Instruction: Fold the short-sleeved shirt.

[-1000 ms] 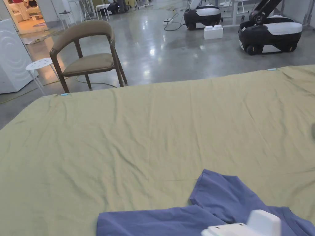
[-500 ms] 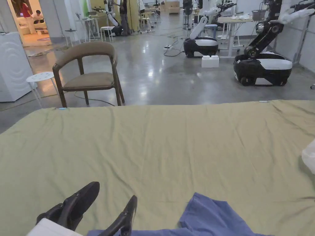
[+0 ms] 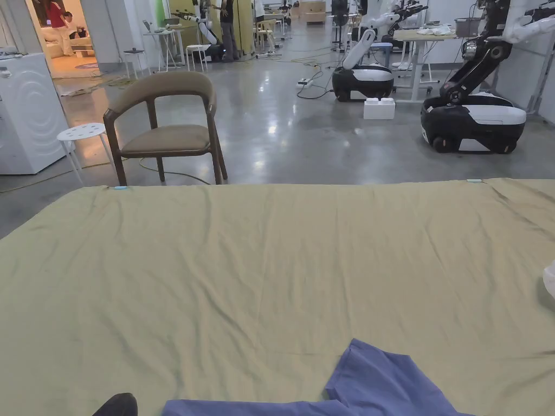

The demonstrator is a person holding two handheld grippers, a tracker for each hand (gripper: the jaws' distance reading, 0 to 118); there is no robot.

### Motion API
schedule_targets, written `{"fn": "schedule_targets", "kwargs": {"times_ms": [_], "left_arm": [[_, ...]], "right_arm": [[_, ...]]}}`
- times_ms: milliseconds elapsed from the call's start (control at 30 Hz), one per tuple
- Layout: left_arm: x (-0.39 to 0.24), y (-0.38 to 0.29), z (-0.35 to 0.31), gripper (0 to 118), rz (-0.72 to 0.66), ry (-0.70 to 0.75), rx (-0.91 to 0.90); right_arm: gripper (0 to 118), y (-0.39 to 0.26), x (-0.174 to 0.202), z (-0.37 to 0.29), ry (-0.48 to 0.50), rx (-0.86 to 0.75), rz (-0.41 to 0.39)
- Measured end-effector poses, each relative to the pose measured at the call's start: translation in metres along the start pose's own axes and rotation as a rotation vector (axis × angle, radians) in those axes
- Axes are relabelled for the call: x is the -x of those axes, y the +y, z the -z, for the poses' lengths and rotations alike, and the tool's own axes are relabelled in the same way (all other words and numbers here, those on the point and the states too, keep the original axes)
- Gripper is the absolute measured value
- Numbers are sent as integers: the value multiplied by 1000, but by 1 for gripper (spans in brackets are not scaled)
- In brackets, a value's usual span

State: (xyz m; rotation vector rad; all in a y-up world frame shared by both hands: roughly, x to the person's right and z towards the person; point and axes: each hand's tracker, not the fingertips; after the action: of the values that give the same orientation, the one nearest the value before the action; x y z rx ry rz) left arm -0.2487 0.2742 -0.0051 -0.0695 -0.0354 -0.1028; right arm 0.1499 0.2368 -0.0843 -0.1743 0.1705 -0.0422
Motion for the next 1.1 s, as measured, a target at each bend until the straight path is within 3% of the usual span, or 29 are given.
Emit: {"fn": "schedule_targets", "kwargs": {"times_ms": [233,333,433,500,567,600,633,667,833,900,1000,1067,1100], "left_arm": [[11,-6,10,0,-42,8,29],[15,-16,22,0,-38,23,95],[30,-26,41,0,-125,14,206],[39,-40,56,19,-162,11,223],[47,-53,79,29,-188,-1,285],[51,-60,93,41,-199,-29,329],[54,-69,107,60,-204,-47,356],[58,-78,125,67,-222,-50,411],[75,-143,218,67,-302,-40,591],[79,-177,254,67,-278,-47,684],[86,-214,292,66,-245,52,819],[94,-232,306,57,-307,74,884],[95,-235,308,44,-313,74,886]], "right_arm": [[0,-6,-6,4,-2,26,45],[0,-11,-8,7,-3,42,55],[0,-16,-11,10,-1,67,71],[0,-19,-12,13,0,89,79],[0,-23,-13,15,0,114,77],[0,-25,-13,16,0,127,73],[0,-28,-13,18,0,136,71],[0,-31,-14,20,1,154,70],[0,-45,-20,29,-15,237,81],[0,-49,-24,31,-32,258,100],[0,-54,-33,30,-64,282,125],[0,-57,-41,27,-81,292,134],[0,-54,-39,24,-90,298,134]]}}
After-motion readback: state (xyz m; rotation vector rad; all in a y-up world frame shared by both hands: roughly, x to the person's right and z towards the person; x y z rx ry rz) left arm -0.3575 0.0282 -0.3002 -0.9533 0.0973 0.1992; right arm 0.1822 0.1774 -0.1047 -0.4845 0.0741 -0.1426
